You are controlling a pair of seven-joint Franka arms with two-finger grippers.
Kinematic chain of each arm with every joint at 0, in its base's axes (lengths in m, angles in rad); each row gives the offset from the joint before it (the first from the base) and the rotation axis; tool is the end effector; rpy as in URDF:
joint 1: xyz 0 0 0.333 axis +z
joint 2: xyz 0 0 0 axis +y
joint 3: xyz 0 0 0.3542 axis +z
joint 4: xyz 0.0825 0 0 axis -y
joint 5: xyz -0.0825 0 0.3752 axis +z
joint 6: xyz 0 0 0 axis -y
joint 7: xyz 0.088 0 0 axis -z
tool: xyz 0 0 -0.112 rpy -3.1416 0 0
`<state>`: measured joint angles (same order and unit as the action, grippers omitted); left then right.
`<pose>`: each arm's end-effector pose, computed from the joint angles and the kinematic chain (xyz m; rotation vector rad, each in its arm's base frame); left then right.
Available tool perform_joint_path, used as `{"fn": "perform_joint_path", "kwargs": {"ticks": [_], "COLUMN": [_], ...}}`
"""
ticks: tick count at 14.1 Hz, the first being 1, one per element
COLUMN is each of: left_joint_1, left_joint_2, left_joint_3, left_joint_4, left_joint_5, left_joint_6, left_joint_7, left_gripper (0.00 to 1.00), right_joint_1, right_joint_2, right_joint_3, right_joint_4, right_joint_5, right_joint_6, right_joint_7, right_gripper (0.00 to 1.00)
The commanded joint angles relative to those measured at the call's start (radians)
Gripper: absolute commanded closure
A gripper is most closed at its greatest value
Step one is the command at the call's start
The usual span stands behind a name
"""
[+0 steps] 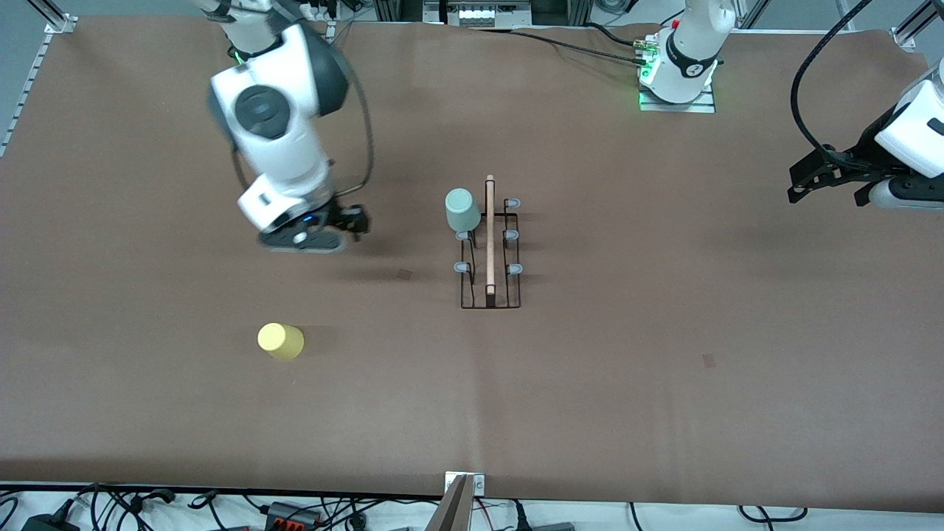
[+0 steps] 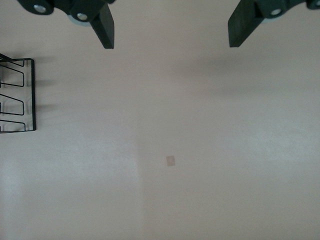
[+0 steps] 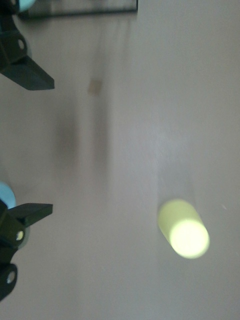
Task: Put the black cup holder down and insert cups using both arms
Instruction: 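Move the right gripper to the yellow cup and grasp it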
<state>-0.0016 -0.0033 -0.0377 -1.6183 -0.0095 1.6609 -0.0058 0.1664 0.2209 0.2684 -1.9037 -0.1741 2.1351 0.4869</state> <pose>0.5524 -0.0227 0.6455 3.1300 -0.0514 0.0715 0.5600 0.2408 0.4269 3.0685 0.0505 0.0896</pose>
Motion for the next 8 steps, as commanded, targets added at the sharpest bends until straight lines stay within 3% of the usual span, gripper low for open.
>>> {"fn": "perform_joint_path", "kwargs": {"ticks": [1,5,8], "left_joint_1": [-0.003,0.0,0.0], "left_joint_2": [0.012,0.012,0.012], "left_joint_3": [-0.001,-0.001,-0.001], "left_joint_4": [0.029,0.028,0.029], "left_joint_5": [0.008,0.005,0.005], "left_joint_6": [-0.012,-0.027,-0.046], "left_joint_7": [0.013,0.009,0.009], "left_gripper": [0.0,0.0,0.0], "right_joint_1": [-0.044,-0.07,-0.071], "right_joint_2": [0.021,0.119,0.231], "right_joint_3": [-0.058,-0.138,-0.173], "right_joint_4": [0.003,0.101,0.219], "right_joint_5": [0.005,0.139,0.139], "right_joint_6": [0.011,0.069,0.071], "right_joint_7": [-0.175,-0.433,-0.513], "right_gripper": [0.0,0.0,0.0]}}
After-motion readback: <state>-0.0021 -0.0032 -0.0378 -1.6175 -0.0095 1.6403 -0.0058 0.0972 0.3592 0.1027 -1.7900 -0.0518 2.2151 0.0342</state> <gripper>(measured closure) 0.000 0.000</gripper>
